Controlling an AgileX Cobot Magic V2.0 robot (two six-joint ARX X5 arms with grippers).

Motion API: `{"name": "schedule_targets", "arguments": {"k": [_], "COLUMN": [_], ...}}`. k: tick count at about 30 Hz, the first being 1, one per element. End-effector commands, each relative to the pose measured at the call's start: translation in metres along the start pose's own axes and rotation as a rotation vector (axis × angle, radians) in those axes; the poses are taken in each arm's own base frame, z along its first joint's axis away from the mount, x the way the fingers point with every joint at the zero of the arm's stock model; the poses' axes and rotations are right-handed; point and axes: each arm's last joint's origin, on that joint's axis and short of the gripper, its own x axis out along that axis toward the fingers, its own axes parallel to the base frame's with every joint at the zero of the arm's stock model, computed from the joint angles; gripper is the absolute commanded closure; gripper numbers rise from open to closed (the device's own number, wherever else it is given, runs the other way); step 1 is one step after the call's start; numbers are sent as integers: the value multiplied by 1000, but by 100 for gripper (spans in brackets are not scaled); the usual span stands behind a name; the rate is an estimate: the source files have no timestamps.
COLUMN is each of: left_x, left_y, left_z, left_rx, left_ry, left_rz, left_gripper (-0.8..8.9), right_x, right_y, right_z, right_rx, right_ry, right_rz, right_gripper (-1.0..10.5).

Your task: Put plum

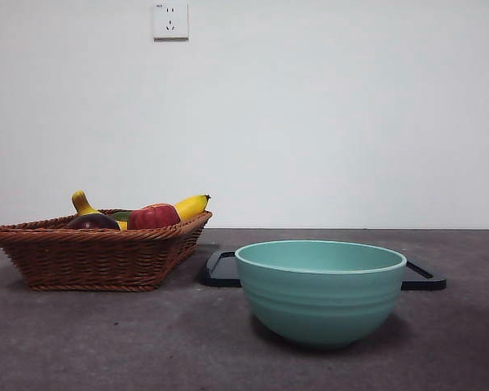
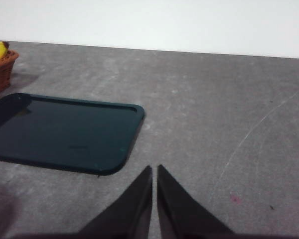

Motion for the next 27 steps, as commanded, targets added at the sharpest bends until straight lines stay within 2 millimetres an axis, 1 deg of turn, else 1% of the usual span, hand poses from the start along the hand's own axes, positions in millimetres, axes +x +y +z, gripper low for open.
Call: {"name": "schedule_targets", "arguments": {"k": [1, 27], "left_x": [2, 2], "left_y": [-1, -1], "left_z": [-7, -7], "left_rx": [-4, -4], "left_ry": [27, 27], "left_rz": [0, 1], "left_gripper": [806, 806], "right_x": [0, 0], "right_y": [0, 0], "right_z": [-2, -1], "right_rx": [11, 10], "right_ry": [10, -5], "right_rz": [-6, -14], "right_gripper": [942, 942]}}
